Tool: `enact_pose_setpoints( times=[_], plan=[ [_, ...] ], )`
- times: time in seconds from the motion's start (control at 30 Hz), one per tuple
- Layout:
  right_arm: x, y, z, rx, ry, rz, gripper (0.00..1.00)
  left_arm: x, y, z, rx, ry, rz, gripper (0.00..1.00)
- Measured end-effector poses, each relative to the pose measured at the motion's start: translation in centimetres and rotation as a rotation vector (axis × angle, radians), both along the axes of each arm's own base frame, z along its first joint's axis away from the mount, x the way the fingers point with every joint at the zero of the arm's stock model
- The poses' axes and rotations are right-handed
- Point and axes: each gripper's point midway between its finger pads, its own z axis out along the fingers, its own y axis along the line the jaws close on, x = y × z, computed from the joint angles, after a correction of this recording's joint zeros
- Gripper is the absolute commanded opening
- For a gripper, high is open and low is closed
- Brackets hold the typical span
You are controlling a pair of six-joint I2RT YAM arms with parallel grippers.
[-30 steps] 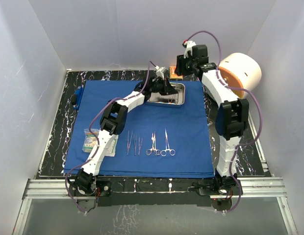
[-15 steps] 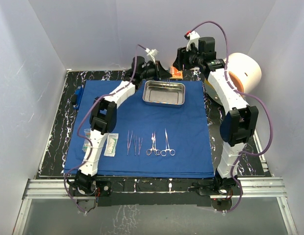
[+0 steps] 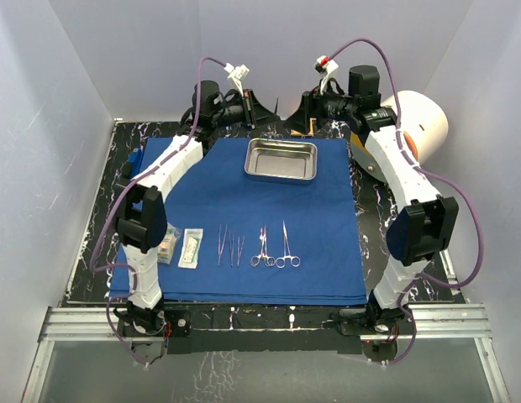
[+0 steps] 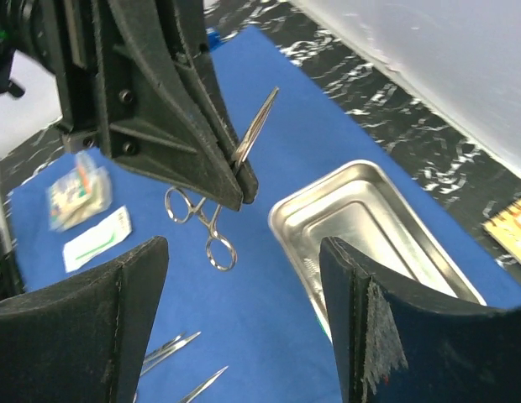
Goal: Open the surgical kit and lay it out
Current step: Pick up the medical item from the container.
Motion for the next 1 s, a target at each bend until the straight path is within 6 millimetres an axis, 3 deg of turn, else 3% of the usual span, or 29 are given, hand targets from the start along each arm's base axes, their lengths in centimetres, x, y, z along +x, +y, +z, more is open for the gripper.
enact_pose_setpoints(
  times=[0.23, 0.33, 0.47, 0.7, 0.9, 1.0],
  plan=[
    [-5.2, 1.2, 0.7, 0.097, 0.02, 0.156, 0.75, -4.5, 2.5, 1.7, 0.028, 0.001, -0.005, 0.0],
    [-5.9, 1.9, 0.9, 0.146, 0.032, 0.202, 0.74, -6.6, 3.5, 1.8, 0.028, 0.011, -0.011, 0.0],
    [-6.8, 2.7, -0.3, 0.2, 0.097, 0.244, 0.72, -8.6, 4.2, 1.0, 0.026, 0.041, -0.025, 0.0],
    [-8.3, 4.8, -1.6, 0.263, 0.177, 0.295, 0.68, -10.7, 4.6, -0.7, 0.012, 0.094, -0.056, 0.0],
    [-9.0, 6.1, -0.3, 0.308, 0.168, 0.333, 0.62, -11.5, 4.6, -1.4, -0.007, 0.128, -0.074, 0.0],
    [-9.1, 6.4, 0.6, 0.332, 0.158, 0.343, 0.55, -11.6, 4.6, -1.1, -0.015, 0.124, -0.078, 0.0]
  ],
)
